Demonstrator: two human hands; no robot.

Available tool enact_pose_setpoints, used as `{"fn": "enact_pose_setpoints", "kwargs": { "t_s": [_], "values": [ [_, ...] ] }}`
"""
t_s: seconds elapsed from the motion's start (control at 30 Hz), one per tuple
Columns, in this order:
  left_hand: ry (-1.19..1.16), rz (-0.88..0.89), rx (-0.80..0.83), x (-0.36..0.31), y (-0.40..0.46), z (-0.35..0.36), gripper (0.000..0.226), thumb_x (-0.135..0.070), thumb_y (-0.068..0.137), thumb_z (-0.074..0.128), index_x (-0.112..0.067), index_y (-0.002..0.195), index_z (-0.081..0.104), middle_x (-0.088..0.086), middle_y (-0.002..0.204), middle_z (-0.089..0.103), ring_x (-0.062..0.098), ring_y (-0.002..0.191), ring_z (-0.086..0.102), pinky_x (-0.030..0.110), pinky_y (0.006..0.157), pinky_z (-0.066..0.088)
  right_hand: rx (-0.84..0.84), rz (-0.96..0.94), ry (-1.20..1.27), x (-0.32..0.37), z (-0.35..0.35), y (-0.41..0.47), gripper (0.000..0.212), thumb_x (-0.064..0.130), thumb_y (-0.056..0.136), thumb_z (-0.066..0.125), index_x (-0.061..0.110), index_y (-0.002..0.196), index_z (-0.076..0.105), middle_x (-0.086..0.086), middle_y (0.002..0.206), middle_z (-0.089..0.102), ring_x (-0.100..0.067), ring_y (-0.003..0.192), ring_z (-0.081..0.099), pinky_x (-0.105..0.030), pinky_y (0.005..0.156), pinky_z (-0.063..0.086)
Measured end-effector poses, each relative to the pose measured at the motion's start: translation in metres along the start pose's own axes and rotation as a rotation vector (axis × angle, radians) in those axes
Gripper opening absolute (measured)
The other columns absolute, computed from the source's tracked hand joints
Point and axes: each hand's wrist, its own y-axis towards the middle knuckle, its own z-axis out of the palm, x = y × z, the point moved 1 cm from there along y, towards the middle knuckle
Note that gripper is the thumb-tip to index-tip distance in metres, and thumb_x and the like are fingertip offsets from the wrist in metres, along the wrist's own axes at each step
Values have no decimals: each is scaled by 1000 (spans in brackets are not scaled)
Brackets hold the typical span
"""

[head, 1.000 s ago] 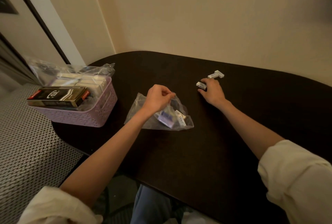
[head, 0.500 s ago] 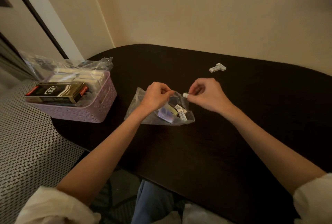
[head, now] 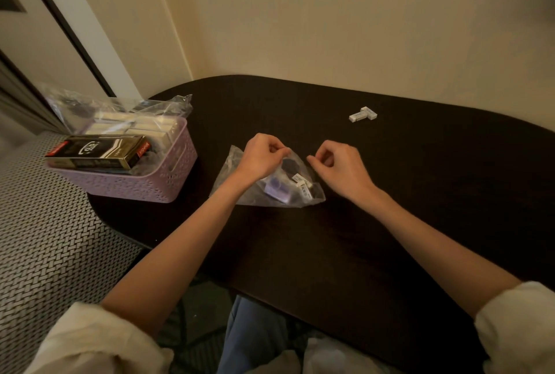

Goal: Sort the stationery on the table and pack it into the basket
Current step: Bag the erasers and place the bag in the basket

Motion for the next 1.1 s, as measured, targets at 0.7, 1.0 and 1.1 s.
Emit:
{"fn": "enact_pose_setpoints", "kwargs": {
  "t_s": [0.7,1.0,1.1],
  "values": [
    [-35,38,46,-9,22,9,13,-21,92,63,-12,94,71,-1,80,66,6,74,61,17,69,49,296,356,-467,-135,-32,133,80,60,90,49,34,153,7,-12,161,-9,-40,146,-5,-55,116,7],
    [-17,55,39,-10,23,5,13,-20,91,64,-11,95,72,-2,82,66,5,76,61,15,68,47,81,183,-460,-129,-24,128,43,36,94,56,18,133,56,-20,136,45,-35,125,41,-44,102,37],
    [-21,50,34,-10,19,3,12,-20,91,64,-11,95,71,-6,78,63,3,74,59,14,66,46,97,189,-365,-121,-25,117,41,34,87,68,17,124,62,-17,130,47,-32,121,43,-41,99,39]
  ]
}}
